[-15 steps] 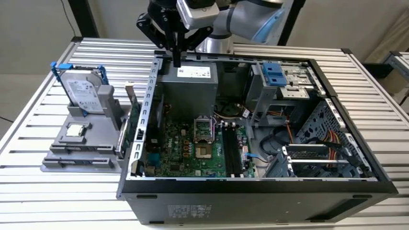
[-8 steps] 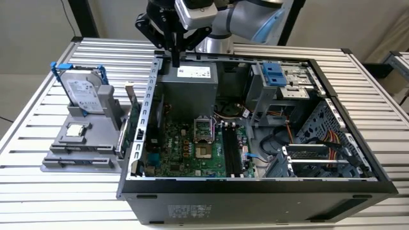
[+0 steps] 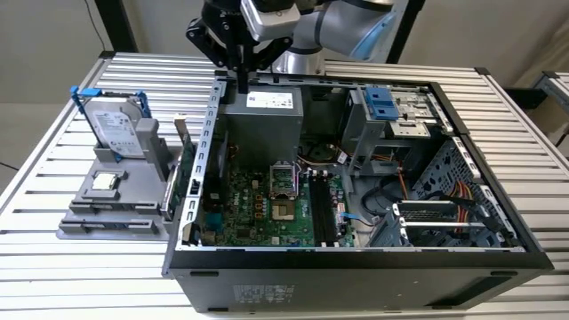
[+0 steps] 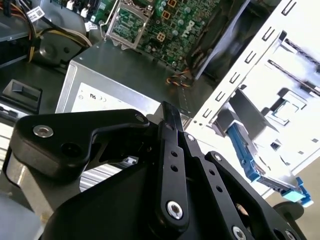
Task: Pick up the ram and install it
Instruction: 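Reach for the ram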
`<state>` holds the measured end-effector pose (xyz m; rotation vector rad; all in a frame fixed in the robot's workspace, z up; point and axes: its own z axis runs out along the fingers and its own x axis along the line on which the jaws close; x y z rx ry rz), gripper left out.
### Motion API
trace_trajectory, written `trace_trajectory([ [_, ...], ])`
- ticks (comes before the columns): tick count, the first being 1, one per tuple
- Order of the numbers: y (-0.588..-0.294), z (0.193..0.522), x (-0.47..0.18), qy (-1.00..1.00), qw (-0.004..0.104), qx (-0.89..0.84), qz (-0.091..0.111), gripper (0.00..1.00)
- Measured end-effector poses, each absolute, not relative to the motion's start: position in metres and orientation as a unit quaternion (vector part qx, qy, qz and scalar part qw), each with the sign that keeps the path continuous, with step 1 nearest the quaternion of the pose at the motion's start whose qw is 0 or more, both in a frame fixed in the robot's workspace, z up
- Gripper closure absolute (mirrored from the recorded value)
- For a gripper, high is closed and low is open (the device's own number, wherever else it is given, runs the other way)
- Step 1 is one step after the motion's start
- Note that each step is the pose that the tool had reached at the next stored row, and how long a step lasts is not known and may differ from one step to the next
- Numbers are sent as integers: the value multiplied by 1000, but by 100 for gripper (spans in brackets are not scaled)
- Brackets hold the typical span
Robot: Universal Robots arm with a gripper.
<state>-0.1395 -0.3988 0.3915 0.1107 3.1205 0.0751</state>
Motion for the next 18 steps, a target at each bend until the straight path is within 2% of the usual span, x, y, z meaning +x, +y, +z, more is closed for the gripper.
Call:
trace_trajectory([
  [18, -399, 392, -154, 999, 9, 35, 24, 100],
])
